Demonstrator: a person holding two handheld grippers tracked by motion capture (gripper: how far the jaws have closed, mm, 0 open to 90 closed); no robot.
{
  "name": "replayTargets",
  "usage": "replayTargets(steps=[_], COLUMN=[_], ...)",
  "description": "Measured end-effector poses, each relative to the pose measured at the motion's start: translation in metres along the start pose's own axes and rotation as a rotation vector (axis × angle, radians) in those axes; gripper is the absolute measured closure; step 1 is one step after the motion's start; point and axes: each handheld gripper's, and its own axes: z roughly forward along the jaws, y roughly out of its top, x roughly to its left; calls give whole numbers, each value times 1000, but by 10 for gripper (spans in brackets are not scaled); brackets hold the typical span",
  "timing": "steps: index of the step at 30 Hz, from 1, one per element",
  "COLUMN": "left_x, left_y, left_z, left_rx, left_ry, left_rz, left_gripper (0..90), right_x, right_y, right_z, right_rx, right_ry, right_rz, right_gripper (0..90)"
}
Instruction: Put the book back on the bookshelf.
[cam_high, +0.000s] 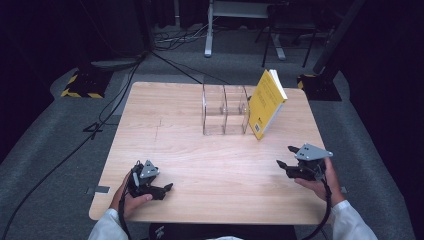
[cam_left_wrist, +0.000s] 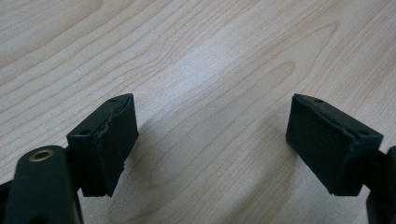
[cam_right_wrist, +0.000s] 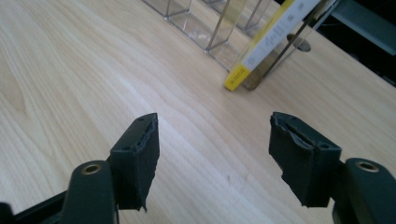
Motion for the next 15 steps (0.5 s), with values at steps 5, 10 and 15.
replayTargets(steps=[5,10,15], left_x=[0,0,0], left_y=[0,0,0], left_z=[0,0,0], left_rx=[0,0,0], left_ry=[0,0,0], left_rz=[-1,-1,-1], left_gripper=[173,173,173], right_x=[0,0,-1], right_y=[-19,-42,-64], right_z=[-2,-6,-12], right_rx=[25,49,66], right_ry=[-4,-1,-7], right_rz=[22,46,86], right_gripper=[334,308,283])
